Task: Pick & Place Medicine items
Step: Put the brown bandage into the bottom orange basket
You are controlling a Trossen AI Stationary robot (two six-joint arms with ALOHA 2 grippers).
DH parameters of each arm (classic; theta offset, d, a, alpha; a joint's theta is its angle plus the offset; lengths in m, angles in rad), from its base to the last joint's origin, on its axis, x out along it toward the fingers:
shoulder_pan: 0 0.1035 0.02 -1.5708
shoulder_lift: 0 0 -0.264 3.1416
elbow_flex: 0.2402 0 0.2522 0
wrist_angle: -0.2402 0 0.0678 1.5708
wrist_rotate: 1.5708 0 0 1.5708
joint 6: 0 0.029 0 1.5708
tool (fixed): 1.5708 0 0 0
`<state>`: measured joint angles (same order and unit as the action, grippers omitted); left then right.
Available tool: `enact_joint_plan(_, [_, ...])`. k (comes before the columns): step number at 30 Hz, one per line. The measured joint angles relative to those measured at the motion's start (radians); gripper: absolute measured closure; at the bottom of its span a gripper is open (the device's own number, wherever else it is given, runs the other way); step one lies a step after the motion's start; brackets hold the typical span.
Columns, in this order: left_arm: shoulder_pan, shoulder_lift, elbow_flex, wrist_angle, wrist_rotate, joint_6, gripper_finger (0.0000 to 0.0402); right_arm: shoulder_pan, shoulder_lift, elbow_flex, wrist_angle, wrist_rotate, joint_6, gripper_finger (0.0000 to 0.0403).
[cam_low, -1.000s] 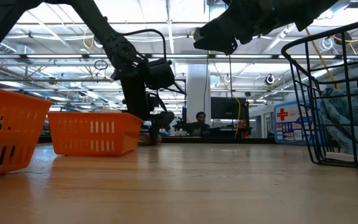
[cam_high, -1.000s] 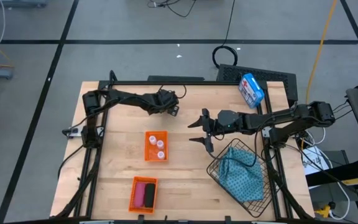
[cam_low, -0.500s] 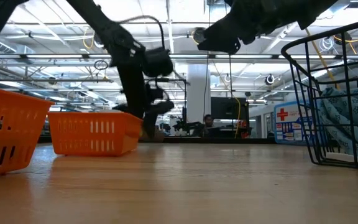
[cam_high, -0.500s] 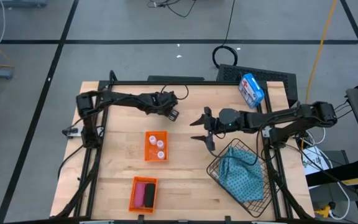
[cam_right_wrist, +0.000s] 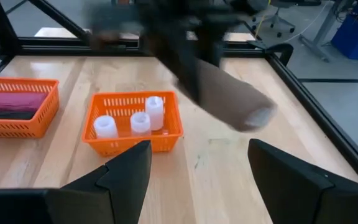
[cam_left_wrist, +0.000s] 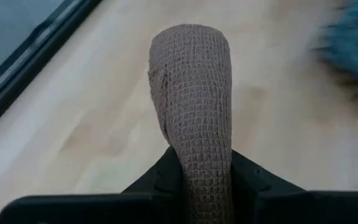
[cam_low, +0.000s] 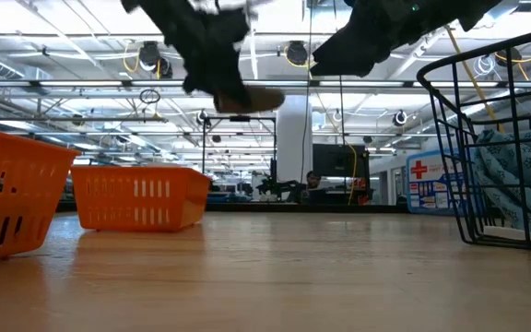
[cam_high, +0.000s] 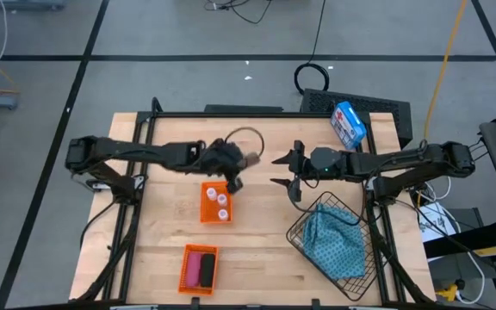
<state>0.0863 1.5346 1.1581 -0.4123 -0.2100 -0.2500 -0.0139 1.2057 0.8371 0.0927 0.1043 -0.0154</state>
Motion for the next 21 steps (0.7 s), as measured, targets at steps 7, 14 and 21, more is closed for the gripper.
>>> enact_joint_plan(7, [-0.126,-0.038,0.001,0.031,0.079,0.009,0.0333,0.002,0.025,0.0,0.032,-0.005,-0.002,0.0147])
enact_joint_plan(14, [-0.18,-0.029,0.001,0.057,0.176,-0.006,0.0331,0.003,0.089,-0.038,0.237,-0.196,-0.04,0.0147])
enact_joint_plan(21, [-0.194,-0.029,0.004,0.073,0.255,-0.017,0.0332,0.066,0.167,-0.047,0.31,-0.304,-0.238,0.0147])
